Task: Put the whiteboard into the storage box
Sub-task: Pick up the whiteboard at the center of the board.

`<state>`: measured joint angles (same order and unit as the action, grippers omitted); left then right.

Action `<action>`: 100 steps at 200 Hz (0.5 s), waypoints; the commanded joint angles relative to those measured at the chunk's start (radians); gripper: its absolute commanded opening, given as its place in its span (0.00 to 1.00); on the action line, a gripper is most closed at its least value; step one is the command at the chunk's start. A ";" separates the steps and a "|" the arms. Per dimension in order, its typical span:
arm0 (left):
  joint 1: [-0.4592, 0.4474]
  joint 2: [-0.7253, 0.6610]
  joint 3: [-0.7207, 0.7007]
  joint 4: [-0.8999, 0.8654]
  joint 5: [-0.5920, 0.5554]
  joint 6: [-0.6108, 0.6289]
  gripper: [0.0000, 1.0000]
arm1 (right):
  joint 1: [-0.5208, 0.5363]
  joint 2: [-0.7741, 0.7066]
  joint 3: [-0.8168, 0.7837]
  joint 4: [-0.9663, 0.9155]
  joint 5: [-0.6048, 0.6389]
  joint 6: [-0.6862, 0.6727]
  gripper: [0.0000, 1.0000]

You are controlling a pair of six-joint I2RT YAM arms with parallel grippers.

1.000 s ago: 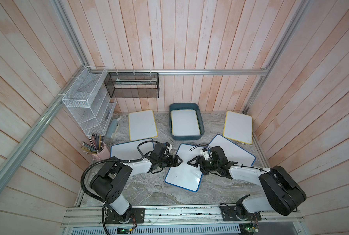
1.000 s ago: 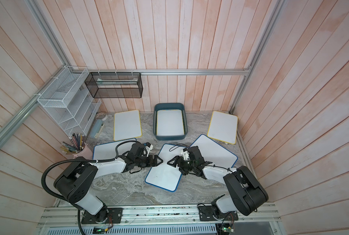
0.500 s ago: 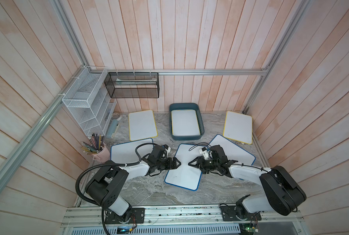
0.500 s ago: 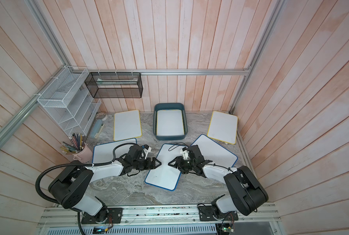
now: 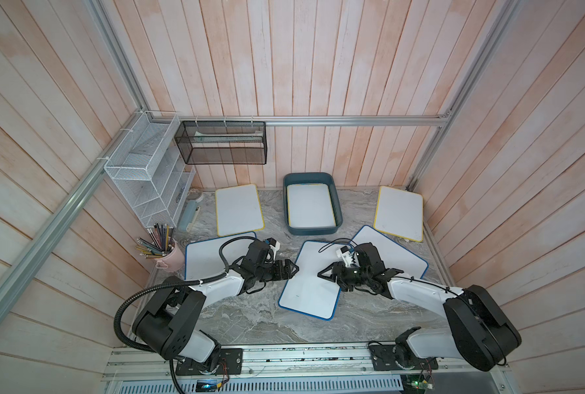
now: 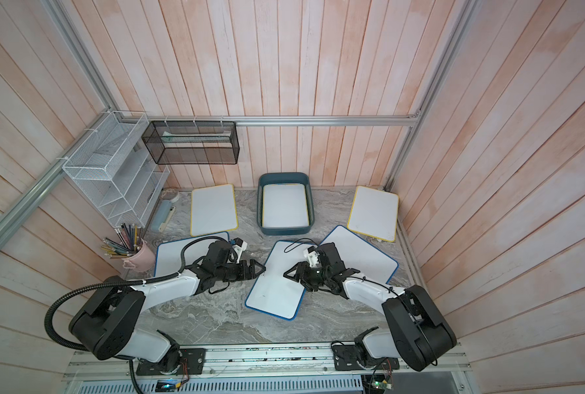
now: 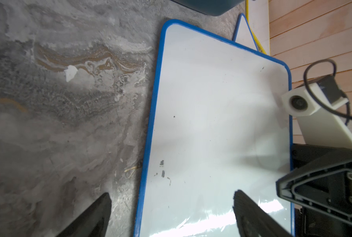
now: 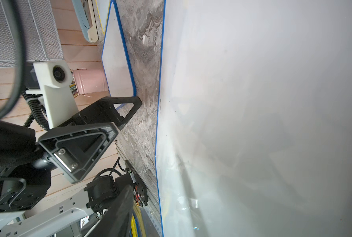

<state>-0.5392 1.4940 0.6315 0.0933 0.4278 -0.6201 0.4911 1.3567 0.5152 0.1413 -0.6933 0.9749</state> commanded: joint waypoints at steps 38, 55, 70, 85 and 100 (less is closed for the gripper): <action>0.016 -0.023 -0.015 0.062 -0.003 0.007 0.94 | -0.024 -0.009 0.019 -0.017 -0.006 -0.072 0.00; 0.016 -0.017 -0.015 0.073 0.015 0.003 0.94 | -0.025 -0.002 0.030 -0.042 0.003 -0.089 0.00; 0.016 -0.021 -0.017 0.071 0.012 0.008 0.94 | -0.026 -0.011 0.030 -0.049 0.005 -0.093 0.00; 0.018 -0.026 -0.019 0.069 0.003 0.013 0.94 | -0.029 -0.028 0.032 -0.075 0.019 -0.101 0.09; 0.021 -0.029 -0.021 0.073 0.003 0.013 0.94 | -0.035 -0.052 0.032 -0.100 0.026 -0.104 0.32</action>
<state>-0.5255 1.4864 0.6308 0.1429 0.4297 -0.6178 0.4656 1.3506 0.5156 0.0788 -0.6849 0.9131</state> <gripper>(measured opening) 0.942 0.540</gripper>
